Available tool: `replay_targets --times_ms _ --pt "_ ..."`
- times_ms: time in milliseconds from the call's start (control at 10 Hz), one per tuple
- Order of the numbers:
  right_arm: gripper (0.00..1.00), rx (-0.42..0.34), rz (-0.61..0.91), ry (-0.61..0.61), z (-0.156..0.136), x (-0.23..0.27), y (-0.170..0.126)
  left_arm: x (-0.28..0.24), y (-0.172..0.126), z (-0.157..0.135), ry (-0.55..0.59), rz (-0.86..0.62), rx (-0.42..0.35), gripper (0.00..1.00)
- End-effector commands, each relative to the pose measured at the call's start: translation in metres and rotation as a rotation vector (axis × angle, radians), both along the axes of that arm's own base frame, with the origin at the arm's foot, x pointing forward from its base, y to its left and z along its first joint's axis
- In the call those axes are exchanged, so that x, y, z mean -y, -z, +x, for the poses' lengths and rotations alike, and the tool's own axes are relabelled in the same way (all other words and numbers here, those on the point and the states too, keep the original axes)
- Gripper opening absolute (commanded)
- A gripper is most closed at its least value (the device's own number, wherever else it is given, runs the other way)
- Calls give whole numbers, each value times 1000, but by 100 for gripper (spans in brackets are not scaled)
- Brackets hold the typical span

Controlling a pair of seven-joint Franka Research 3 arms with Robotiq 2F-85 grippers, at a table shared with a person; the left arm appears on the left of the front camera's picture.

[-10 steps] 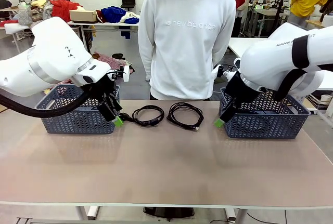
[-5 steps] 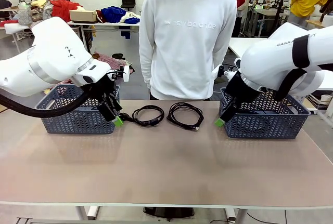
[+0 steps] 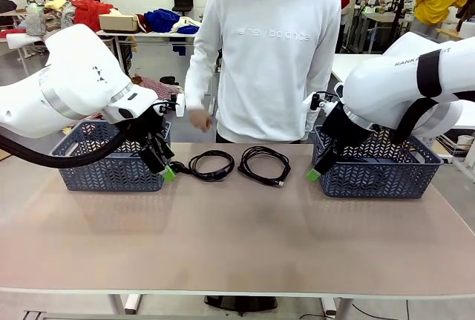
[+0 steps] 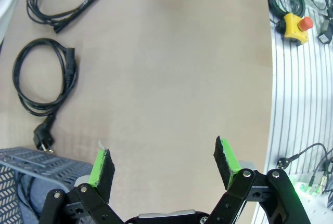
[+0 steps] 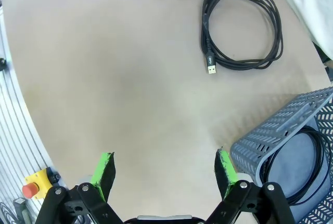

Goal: Organize the cables according to human instructions.
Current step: Pick up a bundle of cables and place it in the basket indicated by the human.

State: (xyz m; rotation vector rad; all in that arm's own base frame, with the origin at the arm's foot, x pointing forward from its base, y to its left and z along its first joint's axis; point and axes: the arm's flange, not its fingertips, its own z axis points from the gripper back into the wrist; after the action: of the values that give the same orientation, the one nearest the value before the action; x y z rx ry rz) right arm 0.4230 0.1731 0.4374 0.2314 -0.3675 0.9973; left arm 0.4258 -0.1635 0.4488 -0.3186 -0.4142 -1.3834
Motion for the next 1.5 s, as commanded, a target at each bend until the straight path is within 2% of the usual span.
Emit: replay_targets --times_ms 0,1300,1400 --pt "100 0 -1 -2 1 -2 -2 -1 0 0 -1 -2 -3 100" --pt "100 0 -1 -2 1 -2 -2 0 0 0 0 0 0 100" --pt "100 0 -1 -2 1 -2 -2 8 0 9 58 44 19 100"
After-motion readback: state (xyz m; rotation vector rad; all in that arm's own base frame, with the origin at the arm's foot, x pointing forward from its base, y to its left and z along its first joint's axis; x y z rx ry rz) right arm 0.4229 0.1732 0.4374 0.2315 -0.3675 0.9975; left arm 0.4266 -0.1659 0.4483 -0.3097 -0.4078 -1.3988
